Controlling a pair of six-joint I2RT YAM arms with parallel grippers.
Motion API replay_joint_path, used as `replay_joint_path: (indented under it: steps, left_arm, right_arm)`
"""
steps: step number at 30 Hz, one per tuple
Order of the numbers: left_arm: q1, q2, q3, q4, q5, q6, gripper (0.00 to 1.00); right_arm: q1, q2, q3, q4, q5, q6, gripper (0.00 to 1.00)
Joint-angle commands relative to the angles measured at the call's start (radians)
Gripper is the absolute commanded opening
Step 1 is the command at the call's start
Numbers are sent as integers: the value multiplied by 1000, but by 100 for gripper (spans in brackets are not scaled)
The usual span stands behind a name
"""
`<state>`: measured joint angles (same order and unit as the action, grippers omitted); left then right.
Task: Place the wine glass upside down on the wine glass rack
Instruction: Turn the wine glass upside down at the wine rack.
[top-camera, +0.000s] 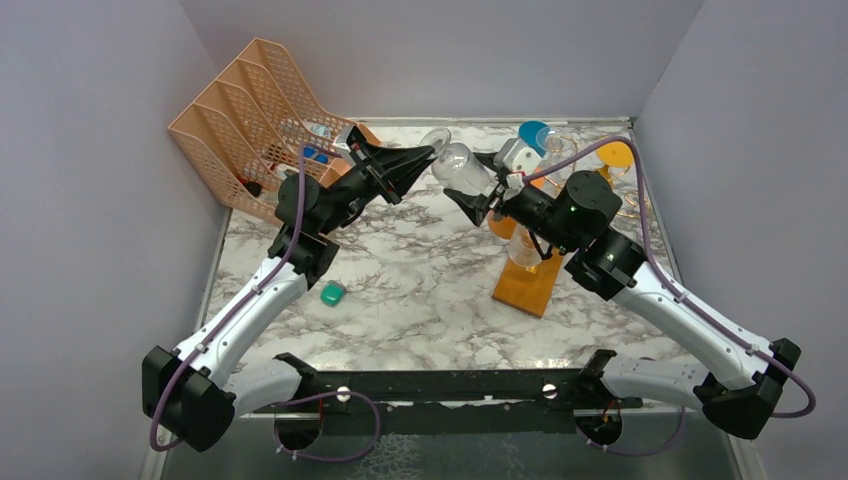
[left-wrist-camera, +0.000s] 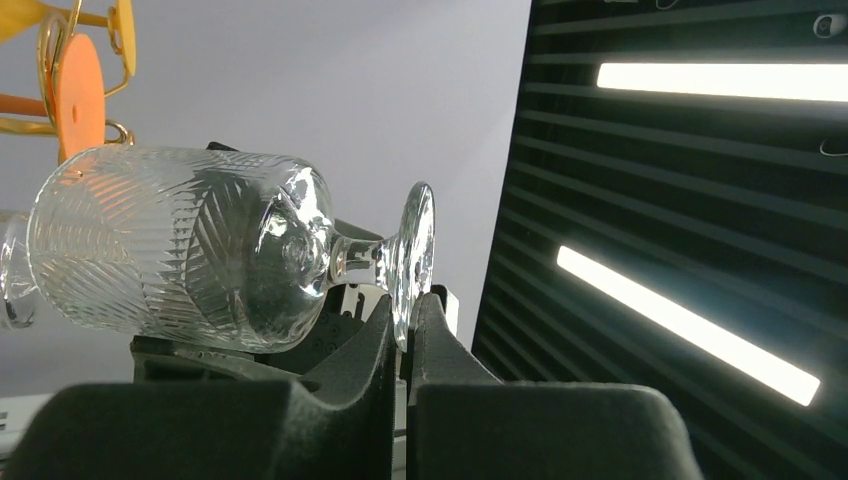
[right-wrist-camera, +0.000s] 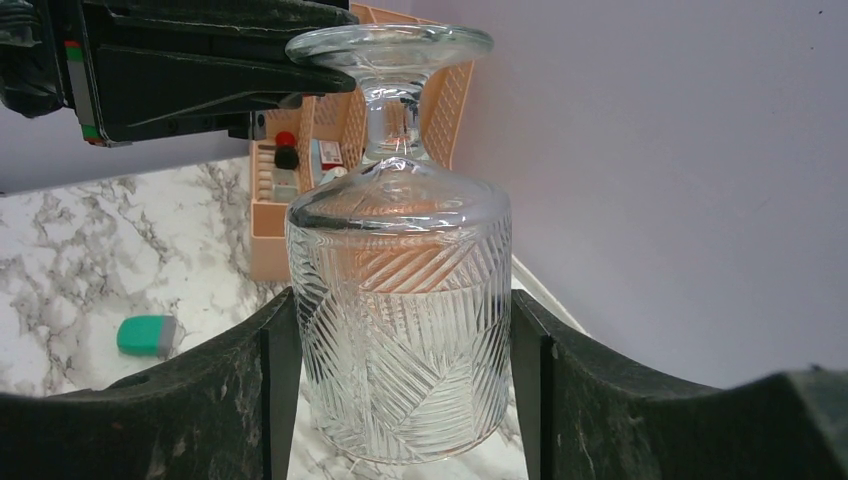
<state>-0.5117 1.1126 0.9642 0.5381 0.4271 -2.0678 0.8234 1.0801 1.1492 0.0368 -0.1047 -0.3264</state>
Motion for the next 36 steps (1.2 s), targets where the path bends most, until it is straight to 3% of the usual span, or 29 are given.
replay_joint_path:
  steps: [1, 7, 13, 19, 23, 27, 29, 36]
  left_arm:
    - [30, 3, 0, 157, -119, 24, 0]
    - [45, -14, -23, 166, -107, 111, 0]
    - [51, -16, -28, 169, -77, 178, 0]
    - [54, 6, 17, 115, 30, 348, 0]
    - [55, 17, 107, -100, 131, 561, 0]
    - [55, 18, 240, -361, 161, 782, 0]
    - [55, 29, 307, -478, 176, 891, 0]
    - [55, 29, 340, -581, 208, 999, 0]
  right_arm:
    - [17, -32, 41, -60, -88, 62, 69]
    - [17, -1, 177, -246, -127, 244, 85]
    - [17, 2, 255, -340, -91, 494, 86]
    - [17, 93, 484, -497, 18, 892, 69]
    - [17, 204, 666, -643, 45, 1041, 58]
    - [17, 259, 778, -742, 123, 1053, 46]
    - [17, 276, 795, -791, 160, 1025, 45]
    - [17, 279, 739, -772, 60, 985, 47]
